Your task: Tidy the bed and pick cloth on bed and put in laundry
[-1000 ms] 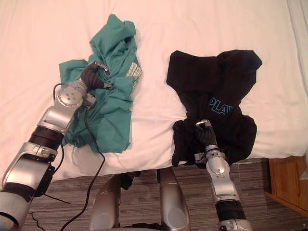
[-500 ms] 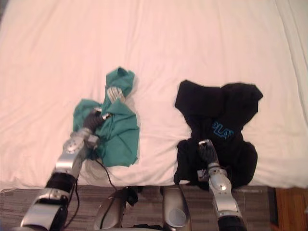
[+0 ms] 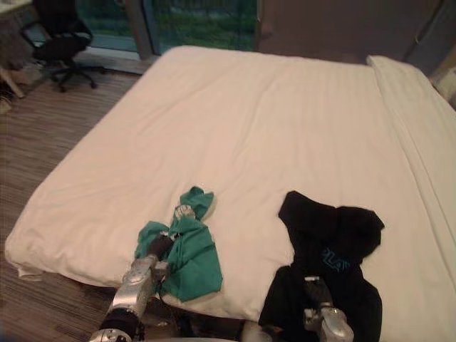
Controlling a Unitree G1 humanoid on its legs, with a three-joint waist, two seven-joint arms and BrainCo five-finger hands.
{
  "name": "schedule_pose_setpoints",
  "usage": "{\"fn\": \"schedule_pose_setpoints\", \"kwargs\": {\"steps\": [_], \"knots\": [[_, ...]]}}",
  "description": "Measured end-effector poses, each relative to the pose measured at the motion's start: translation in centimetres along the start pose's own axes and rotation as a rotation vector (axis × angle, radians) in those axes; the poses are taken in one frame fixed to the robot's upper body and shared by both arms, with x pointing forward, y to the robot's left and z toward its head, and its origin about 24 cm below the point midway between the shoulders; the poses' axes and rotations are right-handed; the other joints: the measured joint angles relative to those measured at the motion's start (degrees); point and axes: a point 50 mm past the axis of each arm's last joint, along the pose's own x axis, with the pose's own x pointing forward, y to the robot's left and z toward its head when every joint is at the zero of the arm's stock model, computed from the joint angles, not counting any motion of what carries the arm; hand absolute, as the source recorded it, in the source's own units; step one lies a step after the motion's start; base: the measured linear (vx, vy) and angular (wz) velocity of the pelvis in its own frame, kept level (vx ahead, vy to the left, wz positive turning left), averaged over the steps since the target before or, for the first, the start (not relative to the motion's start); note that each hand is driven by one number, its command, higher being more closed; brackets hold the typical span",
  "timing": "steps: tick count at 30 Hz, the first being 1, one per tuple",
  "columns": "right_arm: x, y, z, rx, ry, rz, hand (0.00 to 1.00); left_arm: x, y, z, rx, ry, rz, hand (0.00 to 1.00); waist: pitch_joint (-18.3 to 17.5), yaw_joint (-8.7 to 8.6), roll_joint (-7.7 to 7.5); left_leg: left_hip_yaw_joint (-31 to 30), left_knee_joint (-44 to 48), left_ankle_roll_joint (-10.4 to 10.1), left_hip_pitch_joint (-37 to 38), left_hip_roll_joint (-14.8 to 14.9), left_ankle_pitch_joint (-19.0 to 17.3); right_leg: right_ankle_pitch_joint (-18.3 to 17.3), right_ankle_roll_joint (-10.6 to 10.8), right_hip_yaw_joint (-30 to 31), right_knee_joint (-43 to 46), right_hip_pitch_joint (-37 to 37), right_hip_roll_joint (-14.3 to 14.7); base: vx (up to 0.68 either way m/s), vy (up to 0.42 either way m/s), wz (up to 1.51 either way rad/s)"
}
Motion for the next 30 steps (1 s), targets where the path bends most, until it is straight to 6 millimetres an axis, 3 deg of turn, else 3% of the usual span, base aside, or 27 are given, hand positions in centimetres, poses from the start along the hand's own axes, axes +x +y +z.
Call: {"fn": "schedule_pose_setpoints", "kwargs": {"steps": [4,6,10,12,13,15,17,19,20,21,22,23,24,25,26,27,28,29,30], "knots": [[-0.2,-0.2,-0.5,-0.046,0.003,-0.007,1.00,0.0,-0.3,-0.2,-0.016,0.014,-0.009,1.00,-0.73,-0.23,-0.34,-0.91,-9.73,0.00,3.05,-3.52,4.96,1.96,0.52,-0.30,-2.92,1.10,-0.46,0.00,0.074,0.19],[-0.4,-0.2,-1.1,-0.051,0.001,-0.020,1.00,0.1,-0.6,-0.1,-0.028,0.010,-0.026,1.00,-0.78,-0.77,-0.29,-3.21,-16.71,-0.17,5.03,-5.14,9.06,1.53,0.85,-3.28,-2.92,1.82,-0.72,0.02,0.013,0.48],[-0.5,-0.2,-1.5,-0.105,0.006,-0.008,1.00,0.5,-1.1,0.7,-0.056,-0.009,-0.052,1.00,-0.21,-0.73,-1.11,-6.92,-16.63,0.69,3.86,-5.50,10.69,0.67,1.36,-6.64,-1.82,2.58,-1.35,0.02,-0.051,0.42],[-0.5,-0.4,-1.3,-0.128,-0.004,-0.012,1.00,0.9,-1.5,1.0,-0.062,-0.016,-0.065,1.00,0.25,-0.64,-1.30,-9.47,-16.63,0.77,2.74,-5.82,10.81,-1.10,2.21,-6.28,0.31,1.83,-1.59,-0.11,-0.048,0.64],[-0.6,-0.6,-1.4,-0.129,-0.007,-0.026,1.00,1.1,-2.1,1.1,-0.059,-0.012,-0.087,1.00,0.47,-0.37,-1.43,-14.16,-16.61,0.85,1.00,-6.37,11.26,-4.80,2.69,-3.07,2.24,0.49,-0.15,-0.18,-0.064,0.97],[-1.2,-0.7,-2.3,-0.128,0.014,-0.029,1.00,1.1,-2.3,0.5,-0.074,0.009,-0.084,1.00,1.04,0.00,-1.98,-18.67,-16.64,0.75,0.24,-6.90,11.37,-7.09,2.25,1.81,3.34,0.22,2.50,-0.14,-0.049,1.06],[-1.8,-0.5,-3.3,-0.134,0.039,-0.017,1.00,0.7,-1.8,-1.8,-0.119,0.099,-0.036,1.00,1.60,-0.14,-3.43,-23.61,-16.71,0.76,-1.12,-8.28,11.37,-8.32,2.19,5.96,3.60,0.99,5.82,-0.11,-0.040,1.46],[-2.4,-0.7,-4.2,-0.115,0.067,-0.027,1.00,-0.1,-1.1,-3.9,-0.136,0.179,0.014,1.00,1.61,-0.36,-3.60,-26.25,-16.72,0.78,-2.79,-8.64,9.67,-8.30,2.20,5.71,1.40,2.06,7.11,-0.07,-0.013,1.50],[-2.7,-0.6,-4.9,-0.091,0.096,-0.027,1.00,-0.9,0.0,-5.6,-0.161,0.249,0.081,1.00,1.39,-0.47,-5.93,-26.36,-16.15,2.27,-3.23,-10.09,9.05,-7.85,2.76,4.28,-2.20,3.04,5.72,-0.02,0.020,1.43],[-3.2,-0.4,-5.7,-0.078,0.123,-0.020,1.00,-1.8,0.8,-7.3,-0.175,0.317,0.137,1.00,1.86,-0.40,-6.62,-25.20,-10.92,4.47,-4.78,-11.07,9.76,-7.22,4.54,2.86,-2.63,3.98,4.21,0.01,0.006,1.38],[-3.7,-0.9,-5.9,-0.087,0.127,-0.019,1.00,-3.0,1.7,-9.0,-0.195,0.378,0.199,1.00,1.82,-0.18,-3.92,-27.03,-6.75,4.83,-6.05,-10.56,10.29,-8.05,4.89,4.53,-1.30,3.75,6.93,0.06,0.008,1.26],[-4.1,-1.5,-6.4,-0.077,0.147,-0.038,1.00,-3.3,2.3,-9.0,-0.202,0.369,0.228,1.00,2.23,-0.21,-2.59,-29.92,-7.54,5.67,-6.00,-10.06,9.95,-8.33,2.15,5.20,-0.55,3.56,9.55,0.05,-0.017,1.81],[-4.9,-1.9,-7.6,-0.065,0.206,-0.051,1.00,-3.6,3.1,-9.1,-0.215,0.367,0.272,1.00,1.56,-0.70,-3.31,-31.37,-10.14,4.77,-5.89,-12.14,8.77,-8.00,1.24,3.40,-2.67,4.94,8.87,0.04,0.010,1.79],[-5.4,-2.3,-8.2,-0.056,0.236,-0.065,1.00,-3.5,3.2,-9.1,-0.213,0.360,0.275,1.00,1.51,-0.67,-3.36,-30.80,-12.03,6.22,-5.64,-12.70,7.49,-6.66,1.25,1.39,-4.50,5.78,8.15,0.03,0.025,2.15],[-6.4,-3.1,-9.1,-0.011,0.282,-0.108,1.00,-3.5,2.9,-9.1,-0.224,0.352,0.276,1.00,1.33,-0.76,-4.06,-23.78,-13.16,10.67,-6.08,-12.96,3.70,-4.05,0.29,-3.71,-8.33,6.91,5.43,0.03,0.115,2.12],[-7.7,-3.8,-10.2,0.061,0.322,-0.164,1.00,-3.5,3.3,-9.0,-0.234,0.344,0.288,1.00,1.24,-0.75,-4.73,-12.26,-11.68,13.30,-6.05,-11.90,4.04,1.32,-2.13,-11.67,-9.21,8.02,1.83,0.03,0.164,2.09],[-8.4,-4.2,-10.9,0.090,0.344,-0.189,1.00,-3.7,3.4,-9.2,-0.240,0.350,0.296,1.00,1.31,-1.13,-4.29,-7.73,-10.01,13.65,-5.79,-10.68,3.76,0.87,-2.51,-14.18,-8.23,8.61,1.19,0.08,0.193,2.07],[-10.2,-5.0,-12.2,0.137,0.402,-0.235,1.00,-4.2,3.5,-9.8,-0.245,0.362,0.302,1.00,1.59,-1.39,-2.45,-3.89,-7.73,10.79,-4.86,-8.21,5.59,-2.08,-1.45,-17.52,-5.05,9.82,1.50,0.11,0.118,2.06],[-11.4,-5.3,-13.6,0.171,0.487,-0.260,1.00,-4.5,4.1,-9.9,-0.235,0.359,0.316,1.00,1.54,-1.63,-3.04,-8.16,-8.72,8.96,-4.13,-9.77,8.83,-4.70,-0.31,-14.67,-2.72,9.74,1.75,0.12,0.051,2.02]]}}
